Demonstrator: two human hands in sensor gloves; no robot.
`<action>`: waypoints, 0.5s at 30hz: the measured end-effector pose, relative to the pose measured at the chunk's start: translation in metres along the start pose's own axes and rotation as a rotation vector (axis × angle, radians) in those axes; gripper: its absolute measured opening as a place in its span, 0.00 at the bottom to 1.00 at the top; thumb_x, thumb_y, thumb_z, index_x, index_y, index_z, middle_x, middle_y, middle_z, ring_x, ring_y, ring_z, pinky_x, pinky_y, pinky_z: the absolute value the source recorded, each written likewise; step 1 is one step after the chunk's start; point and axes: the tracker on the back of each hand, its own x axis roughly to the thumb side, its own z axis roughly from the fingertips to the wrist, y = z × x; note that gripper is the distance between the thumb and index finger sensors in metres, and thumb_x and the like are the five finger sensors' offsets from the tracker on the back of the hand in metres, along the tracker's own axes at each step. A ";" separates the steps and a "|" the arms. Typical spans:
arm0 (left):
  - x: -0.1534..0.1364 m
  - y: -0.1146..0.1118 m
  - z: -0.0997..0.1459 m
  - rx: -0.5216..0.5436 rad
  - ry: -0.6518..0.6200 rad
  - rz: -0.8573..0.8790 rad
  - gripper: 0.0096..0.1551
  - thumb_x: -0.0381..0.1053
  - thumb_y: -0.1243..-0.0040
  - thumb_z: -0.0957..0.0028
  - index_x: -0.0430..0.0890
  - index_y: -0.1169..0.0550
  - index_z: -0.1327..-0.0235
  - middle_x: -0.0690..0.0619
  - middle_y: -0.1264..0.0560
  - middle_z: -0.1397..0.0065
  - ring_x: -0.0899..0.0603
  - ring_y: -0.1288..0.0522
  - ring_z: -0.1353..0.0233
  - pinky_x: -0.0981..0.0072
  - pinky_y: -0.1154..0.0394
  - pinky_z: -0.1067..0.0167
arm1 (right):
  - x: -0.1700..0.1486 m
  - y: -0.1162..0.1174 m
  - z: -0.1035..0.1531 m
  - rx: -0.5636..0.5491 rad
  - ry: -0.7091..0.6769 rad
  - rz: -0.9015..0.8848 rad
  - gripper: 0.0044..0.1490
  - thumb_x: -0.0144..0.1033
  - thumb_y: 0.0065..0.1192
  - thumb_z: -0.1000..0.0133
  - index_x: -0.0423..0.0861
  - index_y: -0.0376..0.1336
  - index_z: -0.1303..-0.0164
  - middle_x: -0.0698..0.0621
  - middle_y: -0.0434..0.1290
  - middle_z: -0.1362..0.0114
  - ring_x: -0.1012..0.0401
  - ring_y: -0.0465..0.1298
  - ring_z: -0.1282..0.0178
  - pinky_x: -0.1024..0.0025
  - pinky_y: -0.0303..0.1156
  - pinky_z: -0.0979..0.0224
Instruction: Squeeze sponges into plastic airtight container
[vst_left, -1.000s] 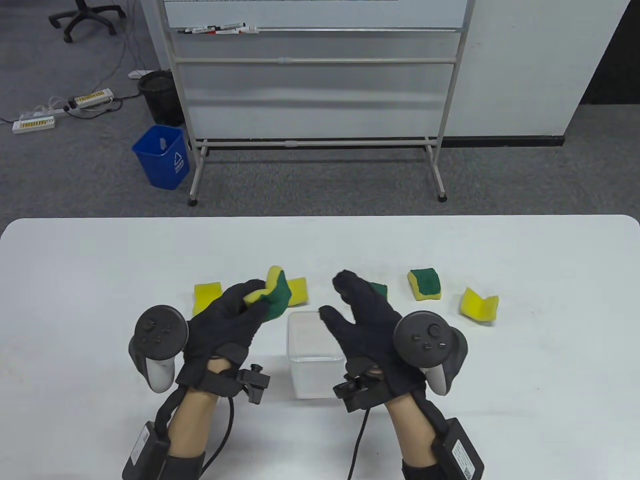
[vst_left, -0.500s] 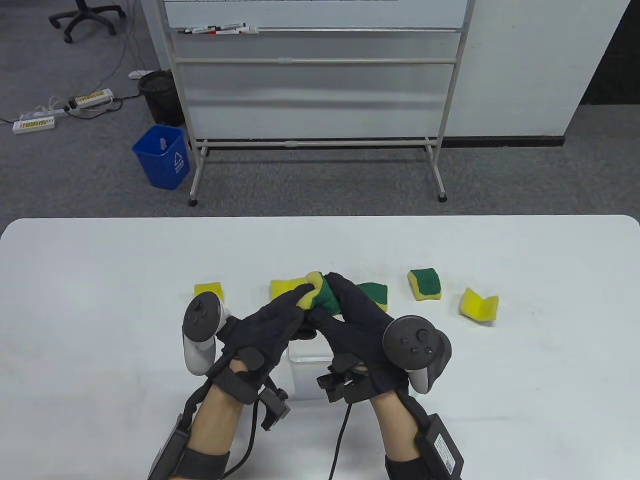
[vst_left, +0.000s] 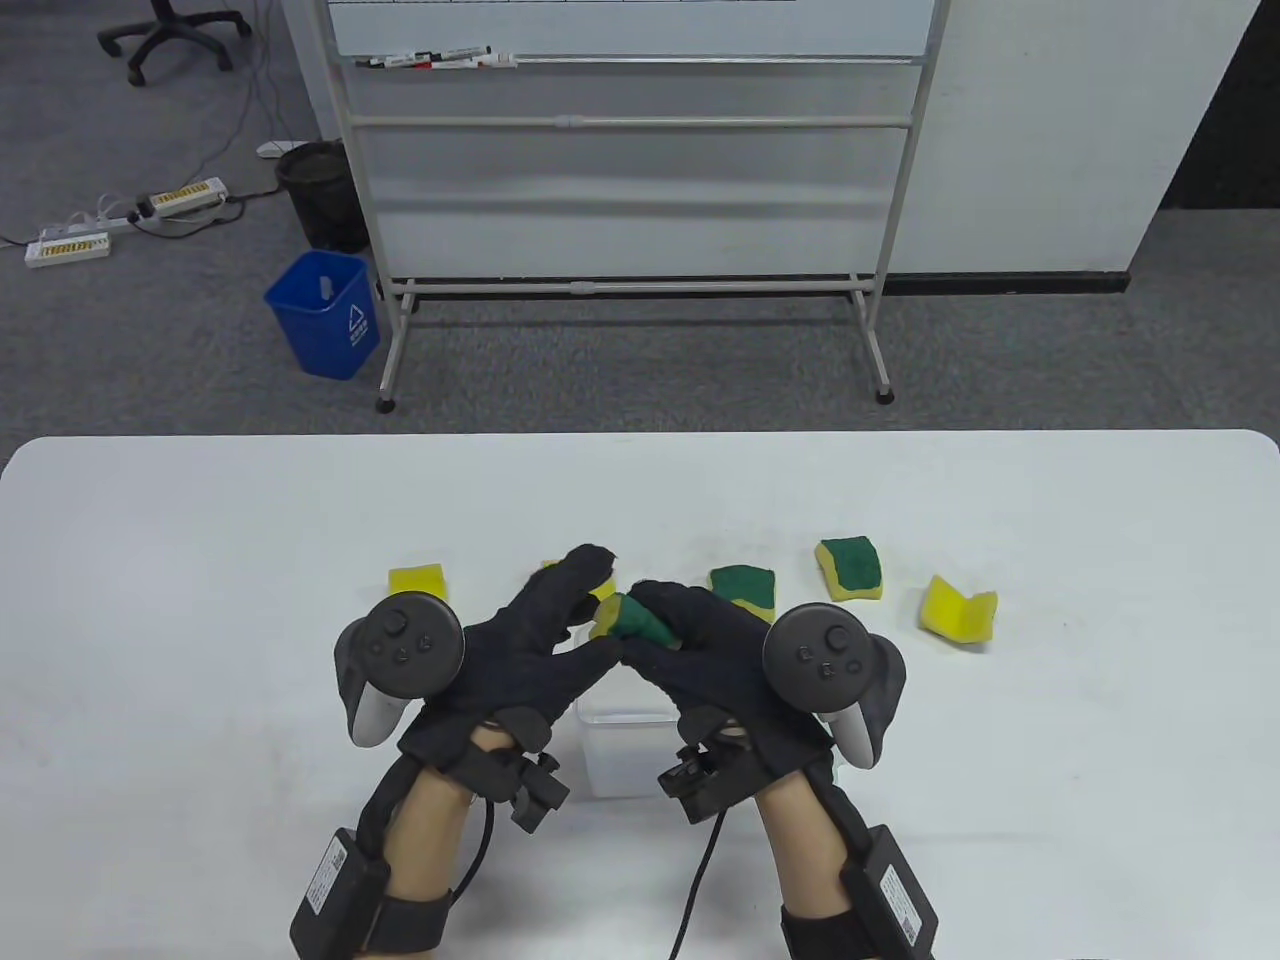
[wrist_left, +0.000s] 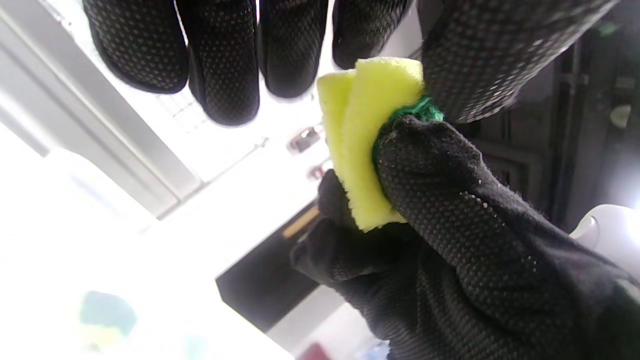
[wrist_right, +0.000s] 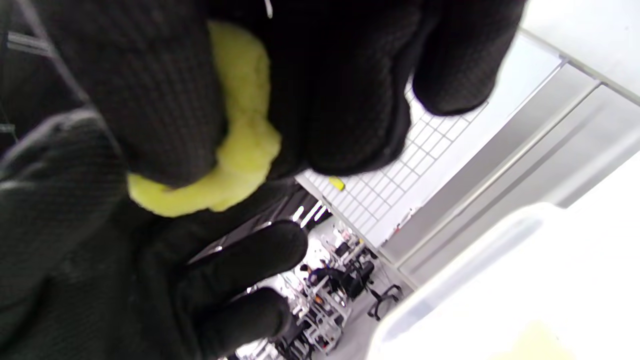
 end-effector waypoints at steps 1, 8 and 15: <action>-0.002 -0.001 0.000 0.029 0.006 -0.013 0.37 0.61 0.34 0.50 0.48 0.26 0.29 0.44 0.20 0.29 0.37 0.19 0.33 0.41 0.23 0.37 | 0.001 0.000 0.000 -0.006 -0.003 0.016 0.36 0.49 0.82 0.58 0.50 0.76 0.39 0.50 0.83 0.47 0.56 0.84 0.53 0.46 0.72 0.29; -0.021 0.000 0.000 0.137 0.110 0.072 0.26 0.55 0.30 0.55 0.44 0.18 0.47 0.49 0.11 0.54 0.47 0.12 0.54 0.51 0.16 0.48 | 0.001 0.000 0.002 -0.096 -0.066 -0.031 0.43 0.45 0.80 0.55 0.48 0.67 0.28 0.51 0.84 0.42 0.55 0.85 0.47 0.48 0.72 0.29; -0.026 0.005 0.000 0.059 0.164 -0.058 0.29 0.58 0.33 0.51 0.45 0.21 0.40 0.48 0.14 0.44 0.43 0.14 0.45 0.46 0.20 0.42 | 0.008 0.008 0.004 -0.197 -0.114 0.206 0.35 0.44 0.80 0.57 0.50 0.70 0.39 0.52 0.86 0.48 0.56 0.87 0.53 0.51 0.75 0.33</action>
